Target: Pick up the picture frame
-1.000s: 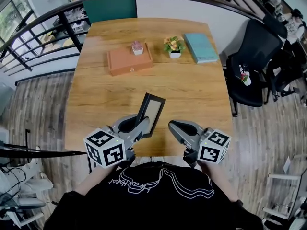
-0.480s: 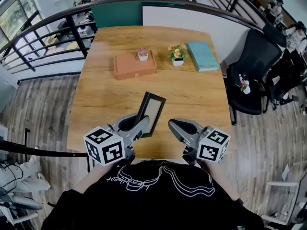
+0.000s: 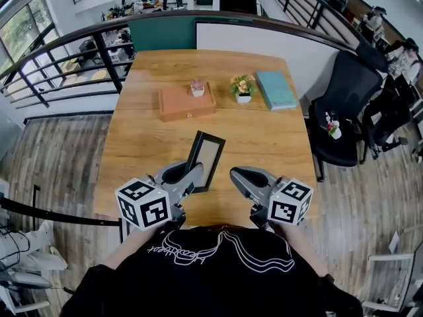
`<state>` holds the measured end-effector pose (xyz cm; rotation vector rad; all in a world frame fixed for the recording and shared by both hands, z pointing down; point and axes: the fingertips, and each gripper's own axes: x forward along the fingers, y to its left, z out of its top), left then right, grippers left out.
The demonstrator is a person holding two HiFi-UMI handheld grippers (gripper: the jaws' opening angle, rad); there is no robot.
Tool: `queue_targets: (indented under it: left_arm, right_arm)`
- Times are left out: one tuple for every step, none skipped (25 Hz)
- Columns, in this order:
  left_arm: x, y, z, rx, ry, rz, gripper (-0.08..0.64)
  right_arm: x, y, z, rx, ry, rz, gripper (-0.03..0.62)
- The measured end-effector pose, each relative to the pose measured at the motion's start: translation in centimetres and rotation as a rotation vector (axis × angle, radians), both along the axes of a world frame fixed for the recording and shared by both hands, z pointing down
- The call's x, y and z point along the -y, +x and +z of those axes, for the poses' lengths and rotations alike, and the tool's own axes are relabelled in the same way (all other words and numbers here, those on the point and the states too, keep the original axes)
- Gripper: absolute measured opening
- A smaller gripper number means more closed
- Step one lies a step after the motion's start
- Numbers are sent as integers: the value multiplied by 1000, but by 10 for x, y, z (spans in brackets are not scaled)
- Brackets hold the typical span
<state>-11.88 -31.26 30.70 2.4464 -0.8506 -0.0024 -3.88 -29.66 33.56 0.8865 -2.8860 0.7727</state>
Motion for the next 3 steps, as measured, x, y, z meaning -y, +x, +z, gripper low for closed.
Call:
queue_targets:
  left_arm:
    - [0, -2, 0, -1, -1, -2, 64]
    - [0, -4, -1, -2, -2, -5, 64]
    - [0, -6, -1, -4, -3, -9, 64]
  right_arm:
    - [1, 0, 0, -9, 0, 4, 25]
    - [1, -1, 0, -14, 0, 6, 25]
    - [2, -1, 0, -19, 0, 8, 25]
